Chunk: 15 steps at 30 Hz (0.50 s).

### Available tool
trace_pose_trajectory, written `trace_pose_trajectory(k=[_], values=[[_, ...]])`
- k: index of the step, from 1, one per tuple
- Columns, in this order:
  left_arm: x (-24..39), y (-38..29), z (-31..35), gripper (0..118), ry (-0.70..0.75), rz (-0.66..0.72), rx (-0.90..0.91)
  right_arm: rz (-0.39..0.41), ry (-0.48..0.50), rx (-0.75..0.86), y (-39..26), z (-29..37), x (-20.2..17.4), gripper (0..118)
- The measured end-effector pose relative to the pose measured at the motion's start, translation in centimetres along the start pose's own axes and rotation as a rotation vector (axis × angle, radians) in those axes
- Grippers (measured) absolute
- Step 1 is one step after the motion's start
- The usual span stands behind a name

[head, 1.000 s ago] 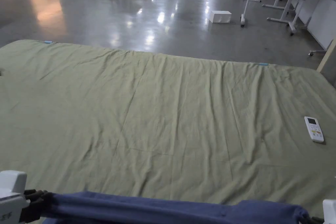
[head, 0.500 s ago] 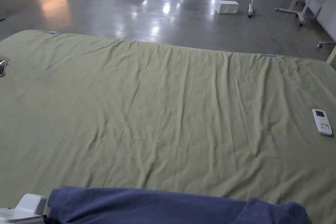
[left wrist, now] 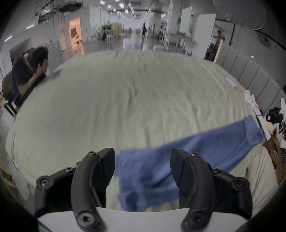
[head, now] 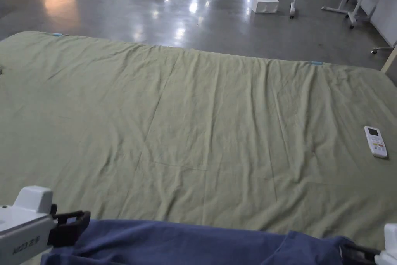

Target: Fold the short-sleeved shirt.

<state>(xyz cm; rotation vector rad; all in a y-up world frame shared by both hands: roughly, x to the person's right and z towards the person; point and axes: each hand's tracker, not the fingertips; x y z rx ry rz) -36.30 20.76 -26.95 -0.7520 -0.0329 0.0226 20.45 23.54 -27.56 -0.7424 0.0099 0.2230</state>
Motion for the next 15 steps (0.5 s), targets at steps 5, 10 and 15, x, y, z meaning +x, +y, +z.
trace_pose_trajectory(k=[5, 10, 15], values=[[4.1, 3.1, 0.0, 66, 0.05, -0.002, 0.23, -0.055, -0.053, 0.317, 3.6, 0.8, -3.4, 95], [7.5, 5.4, 0.9, 53, 0.124, 0.05, 0.441, -0.136, -0.057, 0.555, 6.2, 1.3, -7.7, 83], [9.5, 6.7, 2.1, 12, 0.204, 0.038, 0.547, -0.159, -0.126, 0.722, 8.4, 1.9, -11.0, 27]])
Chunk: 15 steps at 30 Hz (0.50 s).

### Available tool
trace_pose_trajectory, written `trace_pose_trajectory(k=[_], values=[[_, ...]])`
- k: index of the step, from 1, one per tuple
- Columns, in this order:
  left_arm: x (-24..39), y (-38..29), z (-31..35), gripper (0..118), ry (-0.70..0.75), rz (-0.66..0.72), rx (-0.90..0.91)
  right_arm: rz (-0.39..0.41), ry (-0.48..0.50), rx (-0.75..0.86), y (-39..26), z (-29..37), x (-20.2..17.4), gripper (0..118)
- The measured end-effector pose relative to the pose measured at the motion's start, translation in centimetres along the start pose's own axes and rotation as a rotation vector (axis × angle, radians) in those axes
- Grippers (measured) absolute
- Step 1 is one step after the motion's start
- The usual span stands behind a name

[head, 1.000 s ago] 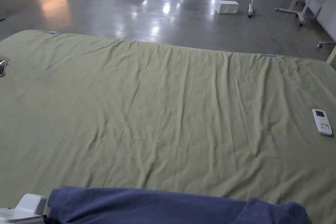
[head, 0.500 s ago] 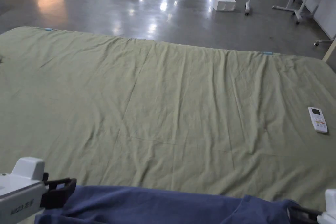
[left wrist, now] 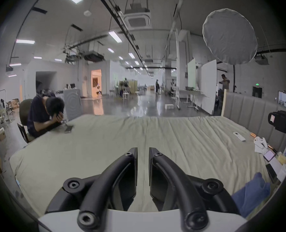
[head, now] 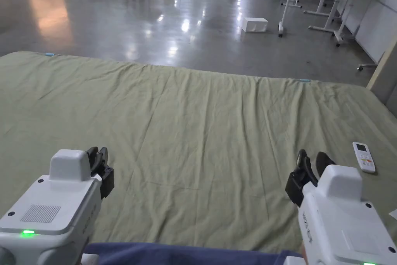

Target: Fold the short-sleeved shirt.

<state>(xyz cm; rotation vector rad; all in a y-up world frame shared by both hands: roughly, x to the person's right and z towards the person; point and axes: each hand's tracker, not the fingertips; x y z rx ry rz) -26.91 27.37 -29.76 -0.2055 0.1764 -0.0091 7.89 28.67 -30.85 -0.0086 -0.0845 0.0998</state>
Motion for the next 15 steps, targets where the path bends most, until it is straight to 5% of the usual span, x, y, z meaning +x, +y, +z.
trace_pose_trajectory(k=[5, 15], values=[[-0.4, 0.0, -0.7, 2, 0.012, -0.028, 0.053, -0.001, 0.0, 0.054, -0.1, -0.8, -1.3, 0], [-1.2, 0.7, -0.5, 0, 0.001, -0.062, 0.119, -0.002, 0.022, 0.061, 0.4, -0.3, -1.7, 0]])
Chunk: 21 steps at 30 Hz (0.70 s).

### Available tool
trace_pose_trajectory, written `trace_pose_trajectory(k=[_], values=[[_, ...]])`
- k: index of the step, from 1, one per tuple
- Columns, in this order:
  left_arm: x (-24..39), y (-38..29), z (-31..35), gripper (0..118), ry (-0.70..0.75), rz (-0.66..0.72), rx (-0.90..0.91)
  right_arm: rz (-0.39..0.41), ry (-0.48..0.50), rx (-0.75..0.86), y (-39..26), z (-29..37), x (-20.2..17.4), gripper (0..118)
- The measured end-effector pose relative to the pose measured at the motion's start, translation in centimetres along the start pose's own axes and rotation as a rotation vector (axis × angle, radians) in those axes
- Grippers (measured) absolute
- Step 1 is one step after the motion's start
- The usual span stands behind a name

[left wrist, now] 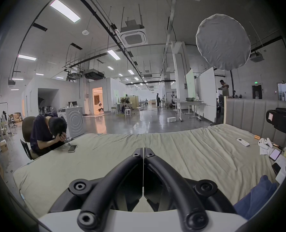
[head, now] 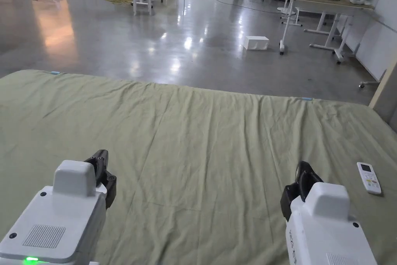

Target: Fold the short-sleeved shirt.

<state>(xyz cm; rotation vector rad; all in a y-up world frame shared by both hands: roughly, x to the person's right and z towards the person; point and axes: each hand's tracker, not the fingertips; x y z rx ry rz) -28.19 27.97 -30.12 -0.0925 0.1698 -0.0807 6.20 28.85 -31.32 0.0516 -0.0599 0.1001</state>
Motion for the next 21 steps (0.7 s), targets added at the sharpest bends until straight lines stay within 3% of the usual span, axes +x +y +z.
trace_pose_trajectory(k=[5, 10, 15, 17, 20, 21], values=[[-2.7, -0.5, 0.3, 0, -0.057, 0.021, -0.113, 0.023, 0.05, -0.043, -0.8, -1.0, 0.0, 0], [-7.4, -2.4, 0.8, 0, -0.15, 0.101, -0.332, 0.037, 0.073, -0.084, -2.1, -1.4, -0.1, 0], [-12.0, -7.2, 1.0, 5, -0.142, 0.143, -0.551, 0.078, 0.093, -0.111, -3.2, -1.7, -0.5, 0], [-13.9, -9.3, 0.9, 30, -0.192, 0.196, -0.654, 0.084, 0.101, -0.127, -3.7, -1.8, -0.6, 0], [-16.0, -12.4, -0.2, 83, -0.191, 0.239, -0.747, 0.088, 0.1, -0.141, -4.0, -1.7, -0.8, 0], [-16.6, -13.2, -0.4, 91, -0.188, 0.263, -0.755, 0.089, 0.099, -0.144, -4.0, -1.7, -0.8, 0]])
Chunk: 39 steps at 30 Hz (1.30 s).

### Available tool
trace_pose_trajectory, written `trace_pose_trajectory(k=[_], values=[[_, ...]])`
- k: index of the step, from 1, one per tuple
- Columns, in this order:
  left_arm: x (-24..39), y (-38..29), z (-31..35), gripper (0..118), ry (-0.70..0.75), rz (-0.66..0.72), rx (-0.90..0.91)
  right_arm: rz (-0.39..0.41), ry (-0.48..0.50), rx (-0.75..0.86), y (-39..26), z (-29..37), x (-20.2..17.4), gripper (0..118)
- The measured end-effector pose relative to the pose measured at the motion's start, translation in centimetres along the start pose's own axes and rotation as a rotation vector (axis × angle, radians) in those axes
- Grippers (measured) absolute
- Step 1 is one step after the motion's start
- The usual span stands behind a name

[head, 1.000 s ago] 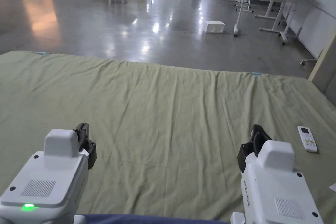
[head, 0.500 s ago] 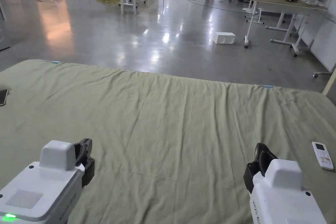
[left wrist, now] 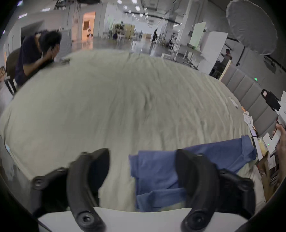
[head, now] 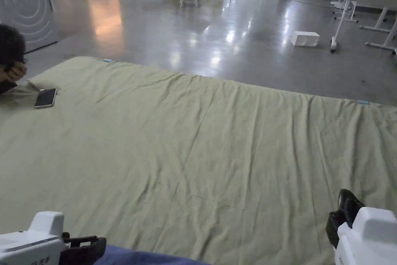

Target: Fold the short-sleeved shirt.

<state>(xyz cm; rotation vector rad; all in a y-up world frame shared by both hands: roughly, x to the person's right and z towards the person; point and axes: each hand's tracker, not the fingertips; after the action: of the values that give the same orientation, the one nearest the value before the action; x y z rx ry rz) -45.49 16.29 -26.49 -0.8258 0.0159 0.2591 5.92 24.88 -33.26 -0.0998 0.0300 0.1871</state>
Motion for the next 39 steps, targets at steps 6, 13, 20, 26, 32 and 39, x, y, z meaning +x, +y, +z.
trace_pose_trajectory(k=[6, 13, 20, 26, 32, 39], values=[[-5.2, -1.2, -3.8, 95, -0.31, 0.316, -0.123, 0.019, -0.005, -0.02, -0.2, 0.2, -0.2, 0], [-5.7, -2.5, -6.6, 95, -0.54, 0.428, -0.183, 0.038, -0.012, -0.037, -0.6, 0.4, -0.4, 0], [-4.7, -3.1, -8.4, 94, -0.702, 0.511, -0.214, 0.041, -0.005, -0.046, -0.7, 0.7, -0.8, 0], [-3.3, -3.6, -8.4, 76, -0.709, 0.441, -0.236, 0.064, -0.003, -0.045, -0.4, 0.7, -1.0, 0], [-4.6, -3.7, -8.5, 21, -0.602, 0.375, -0.26, 0.071, -0.001, -0.047, -0.4, 0.7, -1.0, 0], [-3.9, -2.1, -7.5, 13, -0.559, 0.328, -0.265, 0.078, 0.004, -0.053, -0.6, 0.7, -1.1, 0]])
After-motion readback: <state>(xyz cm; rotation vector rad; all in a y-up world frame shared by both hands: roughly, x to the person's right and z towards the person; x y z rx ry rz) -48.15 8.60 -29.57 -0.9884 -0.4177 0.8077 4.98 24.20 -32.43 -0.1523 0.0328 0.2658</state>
